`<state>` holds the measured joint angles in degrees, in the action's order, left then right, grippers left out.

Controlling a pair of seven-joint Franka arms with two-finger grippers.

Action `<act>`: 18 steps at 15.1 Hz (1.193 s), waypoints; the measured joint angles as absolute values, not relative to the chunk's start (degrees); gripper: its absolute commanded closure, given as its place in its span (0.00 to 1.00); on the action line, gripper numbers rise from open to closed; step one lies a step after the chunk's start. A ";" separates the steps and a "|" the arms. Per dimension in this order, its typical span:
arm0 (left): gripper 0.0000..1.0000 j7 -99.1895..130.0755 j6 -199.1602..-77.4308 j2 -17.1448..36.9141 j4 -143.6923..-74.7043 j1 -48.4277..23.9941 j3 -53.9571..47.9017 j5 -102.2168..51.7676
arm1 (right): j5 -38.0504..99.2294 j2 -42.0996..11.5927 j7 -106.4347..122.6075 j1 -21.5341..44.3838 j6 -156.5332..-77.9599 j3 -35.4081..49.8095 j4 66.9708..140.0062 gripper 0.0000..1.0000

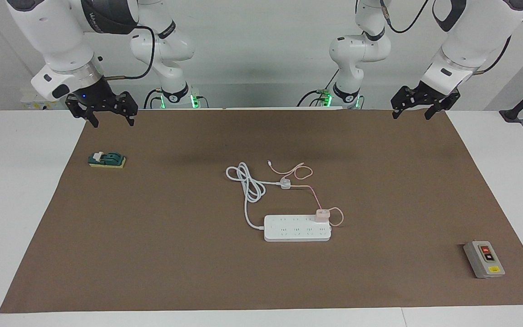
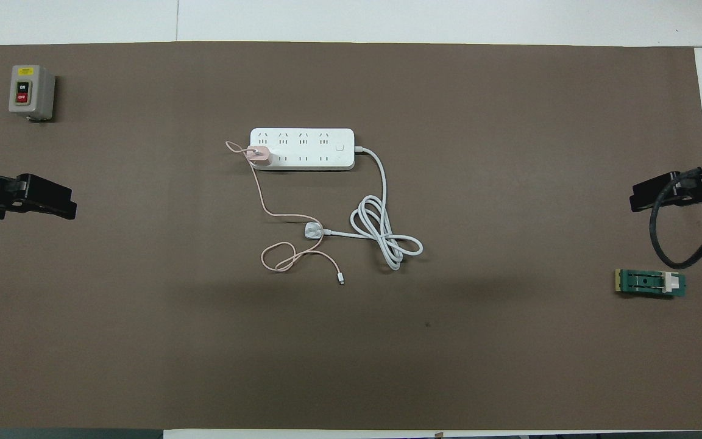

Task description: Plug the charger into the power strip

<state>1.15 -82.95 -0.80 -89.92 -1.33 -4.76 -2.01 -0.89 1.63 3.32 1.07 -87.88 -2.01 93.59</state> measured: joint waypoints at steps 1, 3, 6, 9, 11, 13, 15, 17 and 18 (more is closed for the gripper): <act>0.00 1.15 -82.95 -0.57 -89.92 -1.33 -4.74 -2.01 | -0.89 1.63 3.32 1.07 -87.88 -2.01 93.59 0.00; 0.00 1.14 -82.97 -0.11 -89.92 -1.35 -4.72 -2.01 | -0.89 1.63 3.32 1.07 -87.88 -2.01 93.59 0.00; 0.00 1.14 -83.08 0.29 -89.91 -1.71 -4.72 -2.01 | -0.89 1.63 3.32 1.07 -87.88 -2.01 93.59 0.00; 0.00 1.14 -83.24 0.40 -89.91 -2.95 -4.02 -2.01 | -0.89 1.63 3.32 1.07 -87.88 -2.01 93.59 0.00; 0.00 1.14 -83.43 0.41 -89.91 -3.24 -3.83 -2.01 | -0.89 1.63 3.32 1.07 -87.88 -2.01 93.59 0.00; 0.00 1.14 -83.59 0.41 -89.91 -3.34 -3.77 -2.01 | -0.89 1.63 3.32 1.07 -87.88 -2.01 93.59 0.00; 0.00 1.14 -83.59 0.41 -89.91 -3.38 -3.77 -2.01 | -0.89 1.63 3.32 1.07 -87.88 -2.01 93.59 0.00; 0.00 1.14 -83.59 0.41 -89.91 -3.39 -3.71 -2.01 | -0.89 1.63 3.32 1.07 -87.88 -2.01 93.59 0.00; 0.00 1.14 -83.59 0.41 -89.91 -3.39 -3.69 -2.01 | -0.89 1.63 3.32 1.07 -87.88 -2.01 93.59 0.00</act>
